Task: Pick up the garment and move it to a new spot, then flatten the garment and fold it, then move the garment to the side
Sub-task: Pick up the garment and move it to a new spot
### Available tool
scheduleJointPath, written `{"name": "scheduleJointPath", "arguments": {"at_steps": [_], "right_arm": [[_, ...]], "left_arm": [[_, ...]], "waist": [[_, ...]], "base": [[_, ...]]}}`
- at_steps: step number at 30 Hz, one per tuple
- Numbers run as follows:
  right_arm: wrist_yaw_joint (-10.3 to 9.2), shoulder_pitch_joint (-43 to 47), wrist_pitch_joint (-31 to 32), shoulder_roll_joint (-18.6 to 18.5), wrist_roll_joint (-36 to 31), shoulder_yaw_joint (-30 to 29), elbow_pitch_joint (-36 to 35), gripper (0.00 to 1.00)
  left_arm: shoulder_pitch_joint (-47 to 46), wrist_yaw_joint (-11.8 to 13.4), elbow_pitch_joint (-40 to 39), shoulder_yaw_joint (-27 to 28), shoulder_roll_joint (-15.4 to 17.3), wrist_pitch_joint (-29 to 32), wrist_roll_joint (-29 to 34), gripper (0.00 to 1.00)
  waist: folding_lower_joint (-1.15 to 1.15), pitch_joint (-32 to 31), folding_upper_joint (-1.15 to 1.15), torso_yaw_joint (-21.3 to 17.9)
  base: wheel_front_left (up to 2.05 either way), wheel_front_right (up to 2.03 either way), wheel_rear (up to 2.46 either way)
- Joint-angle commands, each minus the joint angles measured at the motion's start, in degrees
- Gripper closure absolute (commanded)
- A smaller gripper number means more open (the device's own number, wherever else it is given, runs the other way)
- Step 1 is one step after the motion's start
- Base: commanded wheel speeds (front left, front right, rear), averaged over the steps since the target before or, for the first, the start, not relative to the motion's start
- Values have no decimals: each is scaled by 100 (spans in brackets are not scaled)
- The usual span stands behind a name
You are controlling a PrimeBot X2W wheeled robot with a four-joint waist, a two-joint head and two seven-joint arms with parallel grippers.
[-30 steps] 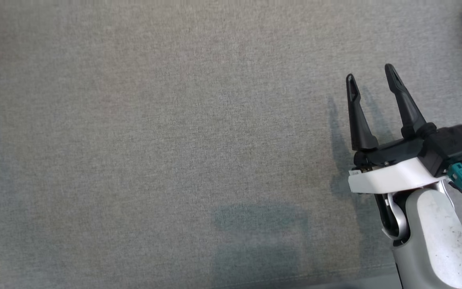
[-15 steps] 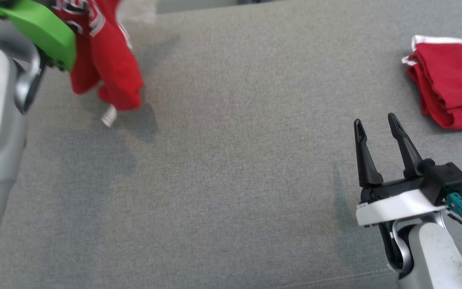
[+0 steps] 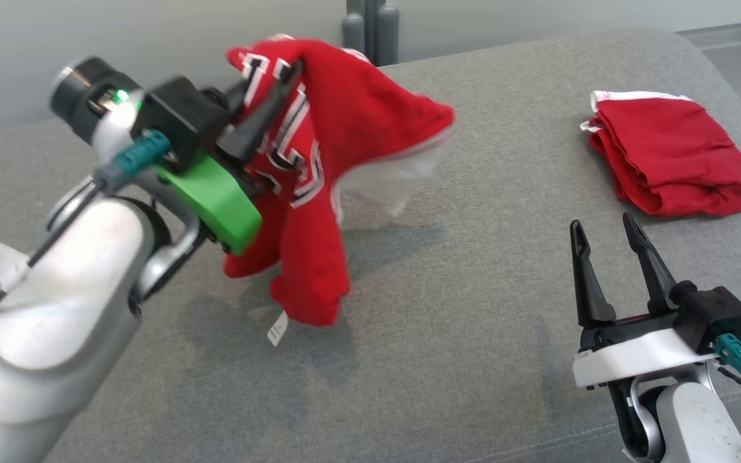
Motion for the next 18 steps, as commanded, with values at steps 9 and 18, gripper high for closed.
{"name": "scheduleJointPath", "arguments": {"at_steps": [9,18], "right_arm": [[0,-133,-17,-14,91,173,20,0],[0,-557,-69,-14,246,585,111,0]], "left_arm": [[-228,17,109,-739,0,-145,-330,100],[-964,17,1743,-1235,-194,-613,-575,100]], "waist": [[1,319,-1,-345],[1,900,-1,-815]], "base": [[0,0,0],[0,0,0]]}}
